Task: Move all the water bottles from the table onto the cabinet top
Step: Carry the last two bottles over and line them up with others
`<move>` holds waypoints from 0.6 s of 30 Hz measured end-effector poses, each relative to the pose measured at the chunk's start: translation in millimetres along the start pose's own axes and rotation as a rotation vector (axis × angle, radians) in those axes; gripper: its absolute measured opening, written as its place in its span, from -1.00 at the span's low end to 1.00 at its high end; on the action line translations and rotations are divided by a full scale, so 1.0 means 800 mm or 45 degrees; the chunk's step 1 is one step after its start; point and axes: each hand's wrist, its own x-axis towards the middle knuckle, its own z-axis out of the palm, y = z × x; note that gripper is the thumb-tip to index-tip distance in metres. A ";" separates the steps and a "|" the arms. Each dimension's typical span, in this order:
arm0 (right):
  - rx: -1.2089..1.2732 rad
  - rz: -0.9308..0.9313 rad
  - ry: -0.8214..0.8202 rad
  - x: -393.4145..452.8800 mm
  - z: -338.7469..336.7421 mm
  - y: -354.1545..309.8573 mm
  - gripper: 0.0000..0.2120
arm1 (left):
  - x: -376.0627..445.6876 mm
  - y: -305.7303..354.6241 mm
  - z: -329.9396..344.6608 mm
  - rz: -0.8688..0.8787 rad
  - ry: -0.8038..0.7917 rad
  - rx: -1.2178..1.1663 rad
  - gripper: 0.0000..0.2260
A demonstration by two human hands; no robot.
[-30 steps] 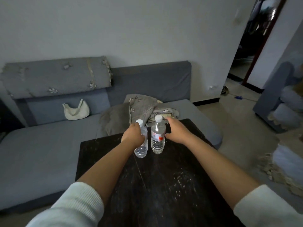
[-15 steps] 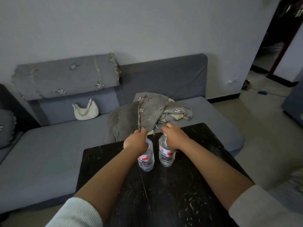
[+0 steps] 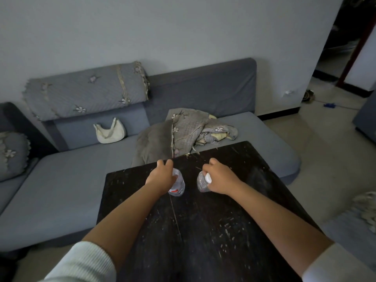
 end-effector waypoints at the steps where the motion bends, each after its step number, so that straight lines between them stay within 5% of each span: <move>1: 0.017 0.017 0.005 -0.013 0.004 0.000 -0.70 | -0.010 0.000 0.002 -0.005 0.009 -0.019 -0.64; 10: 0.179 0.387 0.166 -0.145 0.016 -0.024 -0.71 | -0.108 0.009 -0.001 0.264 -0.011 -0.066 -0.62; 18: 0.285 0.917 0.255 -0.371 0.048 -0.072 -0.81 | -0.257 0.049 0.022 0.902 -0.158 -0.069 -0.70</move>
